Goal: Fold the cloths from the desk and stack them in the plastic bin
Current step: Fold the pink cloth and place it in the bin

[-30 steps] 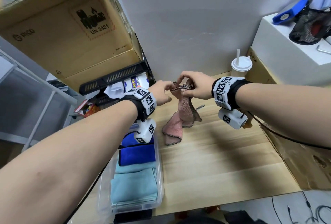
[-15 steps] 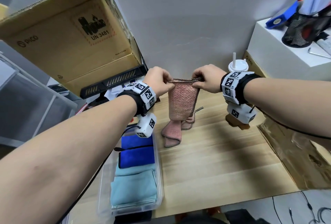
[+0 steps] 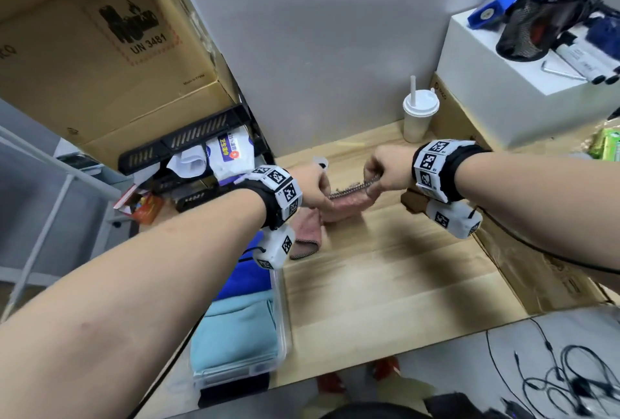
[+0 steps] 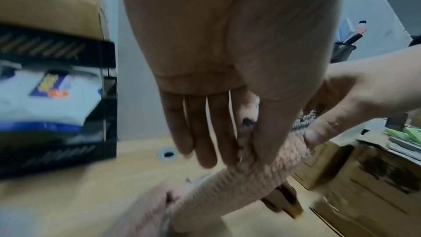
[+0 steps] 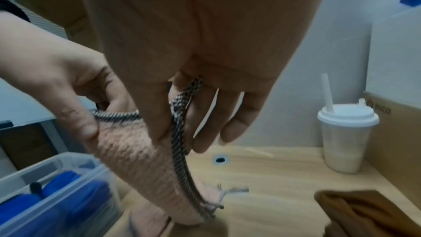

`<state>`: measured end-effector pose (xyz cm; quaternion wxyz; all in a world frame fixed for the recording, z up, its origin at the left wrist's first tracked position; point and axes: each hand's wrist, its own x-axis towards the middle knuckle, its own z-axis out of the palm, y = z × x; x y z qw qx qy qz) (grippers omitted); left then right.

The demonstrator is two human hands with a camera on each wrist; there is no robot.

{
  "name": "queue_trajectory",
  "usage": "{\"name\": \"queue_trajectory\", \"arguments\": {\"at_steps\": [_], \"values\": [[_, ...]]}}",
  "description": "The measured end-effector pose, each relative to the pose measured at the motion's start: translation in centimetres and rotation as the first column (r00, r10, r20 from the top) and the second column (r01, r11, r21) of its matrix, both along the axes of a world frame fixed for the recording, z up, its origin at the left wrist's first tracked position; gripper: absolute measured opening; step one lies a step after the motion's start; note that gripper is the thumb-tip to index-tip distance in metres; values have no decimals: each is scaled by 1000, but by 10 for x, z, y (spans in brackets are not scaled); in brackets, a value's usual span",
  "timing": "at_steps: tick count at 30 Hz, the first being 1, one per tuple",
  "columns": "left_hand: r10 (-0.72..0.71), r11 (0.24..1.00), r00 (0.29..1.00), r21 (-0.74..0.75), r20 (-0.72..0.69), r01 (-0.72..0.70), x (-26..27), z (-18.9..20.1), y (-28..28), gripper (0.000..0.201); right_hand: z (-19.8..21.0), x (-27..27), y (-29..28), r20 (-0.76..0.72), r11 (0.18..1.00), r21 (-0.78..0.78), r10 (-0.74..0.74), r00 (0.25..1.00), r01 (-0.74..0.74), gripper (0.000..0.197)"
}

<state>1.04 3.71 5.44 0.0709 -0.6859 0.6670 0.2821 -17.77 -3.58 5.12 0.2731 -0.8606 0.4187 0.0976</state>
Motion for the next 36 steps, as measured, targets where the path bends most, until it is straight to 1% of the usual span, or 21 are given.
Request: {"name": "queue_trajectory", "arguments": {"at_steps": [3, 5, 8, 11, 13, 15, 17, 18, 19, 21, 22, 24, 25, 26, 27, 28, 29, 30, 31, 34, 36], "values": [[-21, 972, 998, 232, -63, 35, -22, -43, 22, 17, -38, -9, 21, -142, 992, 123, 54, 988, -36, 27], [-44, 938, 998, 342, -50, 59, -32, -72, 36, 21, -67, -14, 34, -220, 975, 207, 129, 967, -83, 33], [-35, 899, 998, 435, -59, 57, -43, -114, 56, 23, -107, -23, 56, -256, 941, 331, 166, 952, -75, 26], [15, 921, 1000, 390, 0, -14, -50, -140, 69, 21, -136, -28, 70, -237, 940, 339, 137, 962, -50, 29], [69, 945, 996, 318, 53, -82, -46, -154, 70, 16, -148, -25, 69, -220, 961, 276, 78, 972, -15, 16], [127, 956, 983, 248, 130, -156, -39, -169, 65, 24, -162, -20, 63, -169, 982, 187, 8, 986, 24, 13], [192, 955, 963, 192, 188, -228, -33, -184, 57, 26, -176, -12, 56, -152, 988, 142, -34, 988, 55, 17], [229, 949, 955, 177, 190, -262, -33, -189, 53, 25, -184, -8, 53, -160, 989, 124, -55, 986, 75, 21], [267, 941, 945, 158, 190, -298, -32, -194, 49, 30, -191, -4, 50, -166, 992, 88, -78, 983, 94, 26], [335, 927, 921, 103, 200, -360, -32, -200, 43, 46, -202, -1, 49, -114, 987, -51, -160, 981, 155, 40], [342, 928, 916, 83, 208, -365, -33, -202, 42, 47, -205, 0, 50, -58, 974, -137, -187, 981, 178, 43], [291, 950, 937, 60, 196, -307, -35, -200, 42, 36, -206, 1, 52, 76, 952, -251, -160, 984, 174, 35], [236, 965, 958, 79, 166, -251, -37, -198, 42, 28, -206, 0, 54, 129, 957, -257, -104, 986, 135, 30], [172, 976, 977, 117, 123, -186, -39, -194, 43, 20, -206, -1, 55, 152, 980, -188, -42, 987, 71, 24], [96, 981, 993, 161, 72, -107, -41, -192, 44, 14, -205, -1, 58, 145, 998, -65, 22, 989, -12, 17], [24, 977, 999, 209, 28, -29, -44, -190, 46, 13, -203, -1, 61, 92, 993, 75, 84, 992, -91, 15], [-35, 965, 999, 259, -3, 35, -47, -190, 49, 17, -204, -1, 64, 28, 971, 179, 154, 988, -156, 18], [-80, 952, 996, 294, -23, 84, -49, -189, 52, 24, -203, -2, 66, -38, 949, 235, 224, 974, -210, 24], [-124, 942, 992, 309, -33, 128, -50, -190, 54, 32, -202, -3, 68, -81, 935, 248, 282, 956, -255, 34], [-172, 933, 984, 313, -36, 175, -51, -198, 56, 69, -201, -6, 72, -131, 918, 154, 387, 913, -366, 62], [-151, 944, 988, 294, -23, 151, -51, -200, 56, 83, -202, -7, 76, -168, 904, 94, 427, 889, -417, 73]]}}
